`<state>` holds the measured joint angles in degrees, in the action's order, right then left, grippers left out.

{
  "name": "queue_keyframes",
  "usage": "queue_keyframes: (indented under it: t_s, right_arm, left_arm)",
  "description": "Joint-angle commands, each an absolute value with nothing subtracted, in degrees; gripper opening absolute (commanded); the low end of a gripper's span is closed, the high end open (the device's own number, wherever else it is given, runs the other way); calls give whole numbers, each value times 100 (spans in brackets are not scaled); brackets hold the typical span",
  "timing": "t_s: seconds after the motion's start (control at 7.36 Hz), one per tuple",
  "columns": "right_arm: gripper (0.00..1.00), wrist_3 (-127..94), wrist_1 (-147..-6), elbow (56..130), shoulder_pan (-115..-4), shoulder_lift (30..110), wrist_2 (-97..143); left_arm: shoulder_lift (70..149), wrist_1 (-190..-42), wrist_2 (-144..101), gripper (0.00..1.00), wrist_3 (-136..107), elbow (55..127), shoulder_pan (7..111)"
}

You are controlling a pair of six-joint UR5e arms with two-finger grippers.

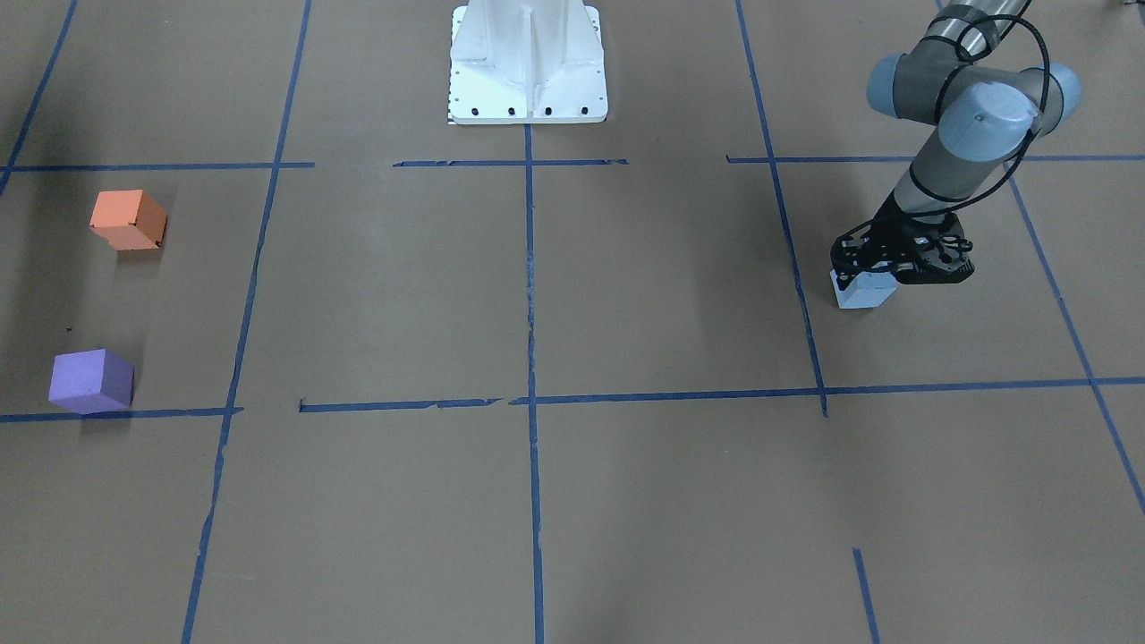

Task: Place blue block between orange and purple blocks
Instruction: 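Reach the left gripper down to the light blue cube and grasp it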

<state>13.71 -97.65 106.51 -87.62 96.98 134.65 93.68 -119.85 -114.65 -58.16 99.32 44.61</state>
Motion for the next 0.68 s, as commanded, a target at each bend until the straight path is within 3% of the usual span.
queue_keyframes:
  t_s: [0.0, 0.41, 0.54]
  right_arm:
    - [100, 1371, -9765, 10644, -8754, 9703, 13465]
    - [100, 1371, -9773, 10617, -8754, 9694, 13465]
    - [100, 1362, -9765, 10617, -8754, 9703, 13465]
  left_arm:
    - [10286, -11901, -11443, 12, -5836, 9915, 4448]
    - [12500, -9552, -11295, 14, -5897, 9696, 3852]
    - [13046, -9449, -10702, 14, -6359, 9329, 3380]
